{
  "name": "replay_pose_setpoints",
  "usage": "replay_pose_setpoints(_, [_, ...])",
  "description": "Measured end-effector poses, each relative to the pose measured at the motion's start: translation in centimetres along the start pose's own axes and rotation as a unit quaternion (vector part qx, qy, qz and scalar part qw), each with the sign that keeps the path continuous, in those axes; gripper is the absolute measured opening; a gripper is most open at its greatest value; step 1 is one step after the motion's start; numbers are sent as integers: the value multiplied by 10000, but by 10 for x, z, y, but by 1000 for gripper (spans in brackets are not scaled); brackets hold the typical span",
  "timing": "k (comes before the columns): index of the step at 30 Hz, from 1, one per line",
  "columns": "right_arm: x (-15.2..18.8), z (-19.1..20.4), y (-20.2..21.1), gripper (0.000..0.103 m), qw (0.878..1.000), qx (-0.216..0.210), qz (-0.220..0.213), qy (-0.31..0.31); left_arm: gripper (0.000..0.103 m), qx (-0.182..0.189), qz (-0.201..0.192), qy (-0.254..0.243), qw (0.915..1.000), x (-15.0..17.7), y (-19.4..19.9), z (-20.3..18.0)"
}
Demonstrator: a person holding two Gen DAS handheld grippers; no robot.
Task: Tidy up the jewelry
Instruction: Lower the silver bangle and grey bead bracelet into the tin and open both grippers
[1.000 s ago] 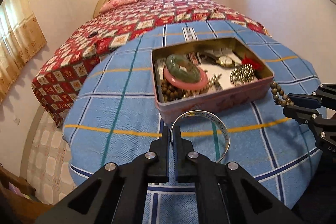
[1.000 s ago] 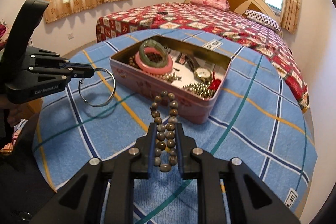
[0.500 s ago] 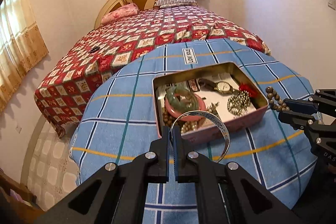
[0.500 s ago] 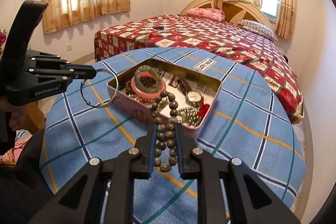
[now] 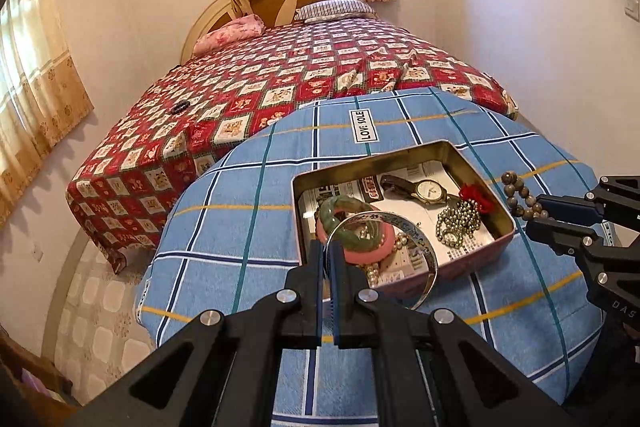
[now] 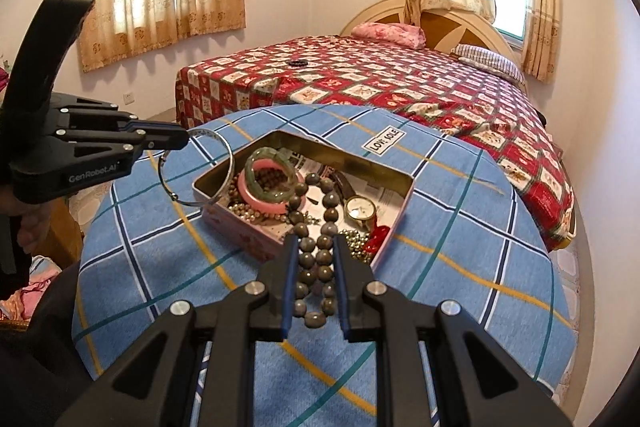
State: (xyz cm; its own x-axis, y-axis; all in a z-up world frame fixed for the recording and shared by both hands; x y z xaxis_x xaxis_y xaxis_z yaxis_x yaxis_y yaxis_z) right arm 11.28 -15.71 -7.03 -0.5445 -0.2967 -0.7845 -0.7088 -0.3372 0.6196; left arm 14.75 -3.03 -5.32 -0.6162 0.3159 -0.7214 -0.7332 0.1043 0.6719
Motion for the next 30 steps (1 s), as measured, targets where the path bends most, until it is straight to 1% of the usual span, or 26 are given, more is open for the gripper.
replay_pose_setpoints(14, [-17,-12,-10,19,10000,54,-41,-1,2,-45,19,-1,10000,-21,-20,2])
replay_pose_setpoints(23, [-32,-23,-26,19,9999,140,-63,-38,2,-109,56,-8,9999,-35,-38,5])
replay_pose_setpoints(30, [-41,-29,-43,19,9997,252,-35,-38,2,-146,158,45,9998,-39,-55,6])
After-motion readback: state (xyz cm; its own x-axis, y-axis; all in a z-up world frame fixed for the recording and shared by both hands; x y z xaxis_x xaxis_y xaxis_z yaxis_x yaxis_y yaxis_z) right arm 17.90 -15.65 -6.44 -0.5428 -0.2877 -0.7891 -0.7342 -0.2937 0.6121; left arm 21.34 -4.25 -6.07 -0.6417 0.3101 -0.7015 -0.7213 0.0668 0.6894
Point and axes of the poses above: each gripper's, at about its wrist camera, not at the fingertips, and y roughly against the way its jaws point, z to its left, x to its underside, the point moved 7 cm from there along -y, roughly the way its jaws point
